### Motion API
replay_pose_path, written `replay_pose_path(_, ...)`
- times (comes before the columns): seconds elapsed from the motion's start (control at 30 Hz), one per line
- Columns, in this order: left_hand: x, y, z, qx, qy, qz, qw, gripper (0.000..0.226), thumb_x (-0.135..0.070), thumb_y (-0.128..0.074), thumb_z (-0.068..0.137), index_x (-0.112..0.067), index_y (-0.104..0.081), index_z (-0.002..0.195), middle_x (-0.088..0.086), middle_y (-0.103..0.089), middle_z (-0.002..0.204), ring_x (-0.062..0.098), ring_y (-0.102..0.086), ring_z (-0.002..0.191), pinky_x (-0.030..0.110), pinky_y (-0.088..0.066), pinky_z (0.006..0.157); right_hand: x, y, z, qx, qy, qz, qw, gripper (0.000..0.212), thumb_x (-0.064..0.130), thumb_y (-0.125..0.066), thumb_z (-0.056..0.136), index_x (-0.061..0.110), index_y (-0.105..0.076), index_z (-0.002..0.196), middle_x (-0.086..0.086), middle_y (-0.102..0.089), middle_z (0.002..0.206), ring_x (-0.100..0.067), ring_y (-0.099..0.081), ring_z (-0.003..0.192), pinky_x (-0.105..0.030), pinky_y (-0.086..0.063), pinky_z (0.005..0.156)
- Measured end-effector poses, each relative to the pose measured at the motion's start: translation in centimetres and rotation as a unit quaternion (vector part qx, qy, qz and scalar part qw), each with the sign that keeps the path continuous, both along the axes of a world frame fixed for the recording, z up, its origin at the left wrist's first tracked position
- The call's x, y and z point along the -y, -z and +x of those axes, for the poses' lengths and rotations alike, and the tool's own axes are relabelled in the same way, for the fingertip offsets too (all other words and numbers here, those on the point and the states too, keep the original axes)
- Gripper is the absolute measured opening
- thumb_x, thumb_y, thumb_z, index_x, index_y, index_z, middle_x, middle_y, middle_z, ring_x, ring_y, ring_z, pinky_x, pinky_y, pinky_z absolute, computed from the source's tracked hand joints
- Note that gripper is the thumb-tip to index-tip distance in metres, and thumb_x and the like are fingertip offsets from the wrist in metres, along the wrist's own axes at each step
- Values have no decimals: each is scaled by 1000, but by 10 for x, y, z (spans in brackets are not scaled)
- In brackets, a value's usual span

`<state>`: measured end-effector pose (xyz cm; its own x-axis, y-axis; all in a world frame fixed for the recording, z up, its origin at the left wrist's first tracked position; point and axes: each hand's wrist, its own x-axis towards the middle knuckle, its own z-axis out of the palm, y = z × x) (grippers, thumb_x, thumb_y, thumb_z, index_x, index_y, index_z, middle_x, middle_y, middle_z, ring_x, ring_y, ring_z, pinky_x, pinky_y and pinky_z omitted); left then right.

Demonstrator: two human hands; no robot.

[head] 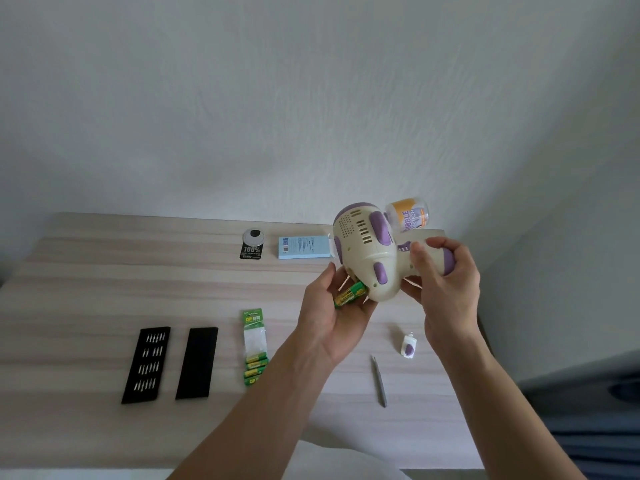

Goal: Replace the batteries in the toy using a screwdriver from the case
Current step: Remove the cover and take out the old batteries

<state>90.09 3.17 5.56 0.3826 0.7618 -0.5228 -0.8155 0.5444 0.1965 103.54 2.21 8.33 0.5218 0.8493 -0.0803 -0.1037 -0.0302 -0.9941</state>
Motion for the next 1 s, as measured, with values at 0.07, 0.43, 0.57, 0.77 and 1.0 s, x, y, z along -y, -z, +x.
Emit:
replay_pose_path(0.07,1,1,-1,11,-7,-7,1000,44,-28,-37,107,4,-67,117,24,-69,117,34,-64,114,46,-45,109,-2,-1,1,2,11,5,1000,15,16,-69,93,17,-59,104,-11,-69,102,-28,-73,88,-37,-62,62)
replay_pose_path(0.43,0,-4,-8,0,-23,-34,999,35,-20,-47,104,5,-62,124,22,-70,119,32,-68,112,46,-53,99,-1,-6,3,-85,32,8,996,20,19,-68,94,13,-58,110,-6,-70,98,-25,-72,87,-39,-61,69)
replay_pose_path(0.57,-1,-10,-5,-13,-29,-43,999,26,-12,-47,103,3,-66,111,20,-74,98,28,-74,81,37,-63,75,3,-4,-10,-49,-7,11,999,17,14,-67,94,11,-58,109,-8,-70,96,-27,-72,84,-38,-61,64)
replay_pose_path(0.77,-5,-16,-3,-5,-40,-47,998,30,0,-43,98,5,-65,118,22,-72,104,33,-67,88,30,-59,52,7,-3,-17,3,-30,28,999,20,11,-67,94,7,-57,111,-2,-72,92,-20,-72,81,-33,-61,60)
replay_pose_path(1.0,-4,-12,-8,-24,-46,-57,997,29,-3,-46,99,2,-65,120,19,-74,98,28,-71,82,31,-61,60,6,-4,-17,25,-35,38,998,17,8,-67,93,11,-58,107,5,-71,90,-17,-72,80,-33,-61,60)
